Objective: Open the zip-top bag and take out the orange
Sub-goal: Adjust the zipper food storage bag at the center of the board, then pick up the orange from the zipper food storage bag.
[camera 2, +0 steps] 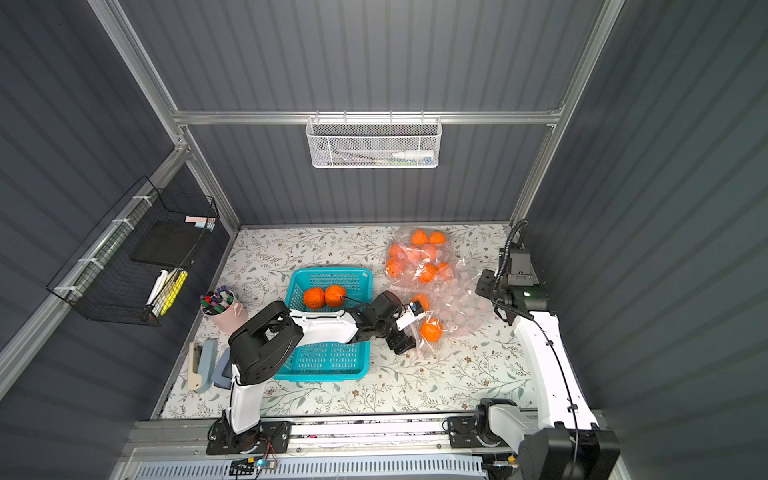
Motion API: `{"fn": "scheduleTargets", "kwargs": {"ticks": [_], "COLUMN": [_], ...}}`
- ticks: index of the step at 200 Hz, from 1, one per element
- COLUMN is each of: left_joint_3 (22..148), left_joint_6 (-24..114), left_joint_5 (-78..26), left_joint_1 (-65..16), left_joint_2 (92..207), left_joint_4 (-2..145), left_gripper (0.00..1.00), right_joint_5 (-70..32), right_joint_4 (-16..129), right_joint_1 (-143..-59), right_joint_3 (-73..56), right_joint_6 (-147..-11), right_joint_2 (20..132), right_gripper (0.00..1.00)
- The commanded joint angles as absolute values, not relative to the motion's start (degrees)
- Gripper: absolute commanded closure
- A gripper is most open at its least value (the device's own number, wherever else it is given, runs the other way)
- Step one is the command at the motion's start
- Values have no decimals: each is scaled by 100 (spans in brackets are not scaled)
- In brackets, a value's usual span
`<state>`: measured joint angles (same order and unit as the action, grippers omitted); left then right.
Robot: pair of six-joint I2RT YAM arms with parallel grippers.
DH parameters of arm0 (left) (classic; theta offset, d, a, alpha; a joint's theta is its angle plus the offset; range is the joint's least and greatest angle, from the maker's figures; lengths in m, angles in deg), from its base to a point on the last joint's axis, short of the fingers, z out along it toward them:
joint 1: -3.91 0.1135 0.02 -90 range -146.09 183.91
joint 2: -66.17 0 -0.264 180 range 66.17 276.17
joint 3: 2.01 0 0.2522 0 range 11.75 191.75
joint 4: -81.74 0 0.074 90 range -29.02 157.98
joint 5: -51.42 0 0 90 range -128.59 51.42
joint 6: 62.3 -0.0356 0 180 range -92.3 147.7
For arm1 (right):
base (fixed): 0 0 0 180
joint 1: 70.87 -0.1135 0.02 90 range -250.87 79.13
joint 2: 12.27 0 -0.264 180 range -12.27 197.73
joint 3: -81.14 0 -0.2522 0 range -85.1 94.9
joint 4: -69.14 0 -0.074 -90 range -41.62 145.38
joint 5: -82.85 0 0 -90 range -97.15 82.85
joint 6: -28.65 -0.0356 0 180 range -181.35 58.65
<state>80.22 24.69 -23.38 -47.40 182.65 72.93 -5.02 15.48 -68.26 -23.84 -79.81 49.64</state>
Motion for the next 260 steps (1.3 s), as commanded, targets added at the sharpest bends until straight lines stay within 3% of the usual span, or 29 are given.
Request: {"fn": "scheduleTargets", "kwargs": {"ticks": [1,15,53,144,226,260], "left_joint_3": [7802,7802,7872,7925,7803,7804], "left_joint_6": [2490,2523,2558,2629,2792,2875], "left_joint_5": [-2314,-2299,-2348,-2524,-2860,-2921], "left_joint_1": [-4746,-4749,-4753,-4746,-4746,-4749], "left_joint_2": [18255,18245,18263,18183,18140,18147], "left_joint_4": [6850,6894,6921,7015,7610,7905], "left_gripper": [16,17,17,15,13,12], "right_joint_5": [-836,-1166,-2345,-2083,-3449,-3840], "right_joint_4": [1166,1247,1700,2672,3054,3403], "right_joint_1": [-6877,-6885,-7255,-7617,-7782,-7905], "right_joint_3": [-2414,-2684,-3492,-3526,-3391,-3499], "right_joint_6": [-8122,-8241,-8714,-8885,-8322,-8302], "right_joint_2": [4715,4597,4976,6902,8414,8467], "right_gripper": [58,70,88,92,92,91]}}
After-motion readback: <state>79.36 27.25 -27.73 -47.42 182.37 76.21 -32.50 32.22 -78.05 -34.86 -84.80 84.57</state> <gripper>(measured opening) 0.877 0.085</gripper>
